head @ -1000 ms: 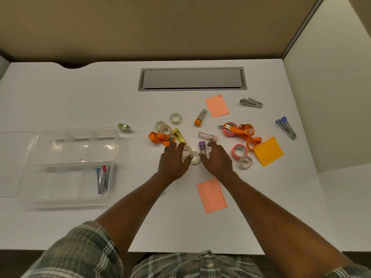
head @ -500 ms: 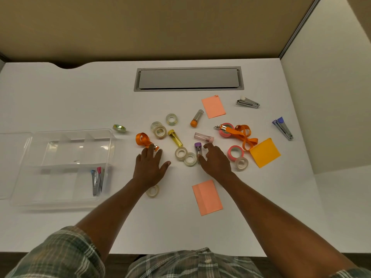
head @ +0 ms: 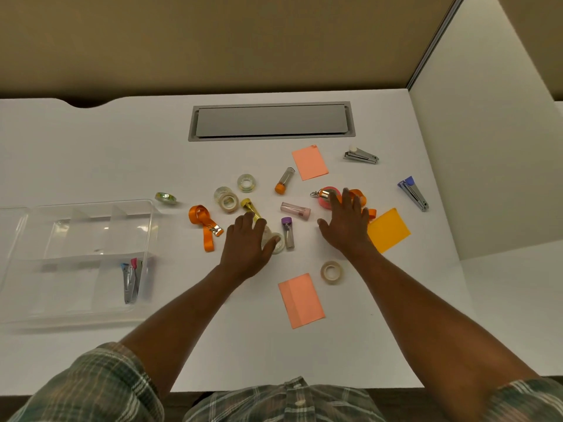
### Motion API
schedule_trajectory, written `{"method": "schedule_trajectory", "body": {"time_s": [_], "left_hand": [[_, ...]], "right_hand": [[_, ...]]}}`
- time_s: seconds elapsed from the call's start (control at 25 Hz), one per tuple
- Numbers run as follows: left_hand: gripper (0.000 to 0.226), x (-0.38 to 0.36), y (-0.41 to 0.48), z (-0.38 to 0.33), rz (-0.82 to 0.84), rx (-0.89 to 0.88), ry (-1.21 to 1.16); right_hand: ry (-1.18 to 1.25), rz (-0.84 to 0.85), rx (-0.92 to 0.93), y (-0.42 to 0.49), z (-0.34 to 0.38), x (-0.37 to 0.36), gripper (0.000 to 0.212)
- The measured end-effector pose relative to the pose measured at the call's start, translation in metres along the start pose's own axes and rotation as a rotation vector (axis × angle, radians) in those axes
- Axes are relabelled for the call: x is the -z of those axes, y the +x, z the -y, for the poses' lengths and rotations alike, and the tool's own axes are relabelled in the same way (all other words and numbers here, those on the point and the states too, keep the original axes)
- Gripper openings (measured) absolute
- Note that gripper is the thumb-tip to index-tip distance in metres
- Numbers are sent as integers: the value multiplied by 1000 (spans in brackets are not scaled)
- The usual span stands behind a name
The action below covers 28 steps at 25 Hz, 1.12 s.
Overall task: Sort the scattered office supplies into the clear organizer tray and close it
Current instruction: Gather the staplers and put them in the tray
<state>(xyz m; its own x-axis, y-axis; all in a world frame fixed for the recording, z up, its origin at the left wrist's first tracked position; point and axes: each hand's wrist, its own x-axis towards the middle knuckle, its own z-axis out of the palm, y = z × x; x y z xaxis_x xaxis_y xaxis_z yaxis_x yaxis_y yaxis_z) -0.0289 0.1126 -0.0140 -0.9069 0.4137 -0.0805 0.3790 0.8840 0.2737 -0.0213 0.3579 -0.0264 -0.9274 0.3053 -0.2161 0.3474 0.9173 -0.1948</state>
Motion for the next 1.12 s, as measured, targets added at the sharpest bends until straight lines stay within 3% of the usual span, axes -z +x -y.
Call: {"method": "schedule_trajectory", "body": {"time_s": [0.36, 0.52, 0.64, 0.8, 0.96, 1.12], "left_hand": [[55, -9, 19, -40, -13, -106, 37], [56, -11, 34, -48, 0, -133, 42], [53, -13, 52, -59, -7, -186, 64], [53, -9, 87, -85, 14, -250, 95], [53, -8, 128, -118, 36, -326, 125], [57, -10, 165, -147, 48, -415, 156]], "right_hand": [[76, 134, 190, -40, 24, -12, 77], [146, -2, 237, -36, 11, 1, 64], [145, -158, 161, -14, -21, 19, 54], [134, -260, -37, 17, -80, 34, 56], [151, -268, -165, 34, -126, 40, 67], [202, -174, -254, 40, -150, 33, 78]]}}
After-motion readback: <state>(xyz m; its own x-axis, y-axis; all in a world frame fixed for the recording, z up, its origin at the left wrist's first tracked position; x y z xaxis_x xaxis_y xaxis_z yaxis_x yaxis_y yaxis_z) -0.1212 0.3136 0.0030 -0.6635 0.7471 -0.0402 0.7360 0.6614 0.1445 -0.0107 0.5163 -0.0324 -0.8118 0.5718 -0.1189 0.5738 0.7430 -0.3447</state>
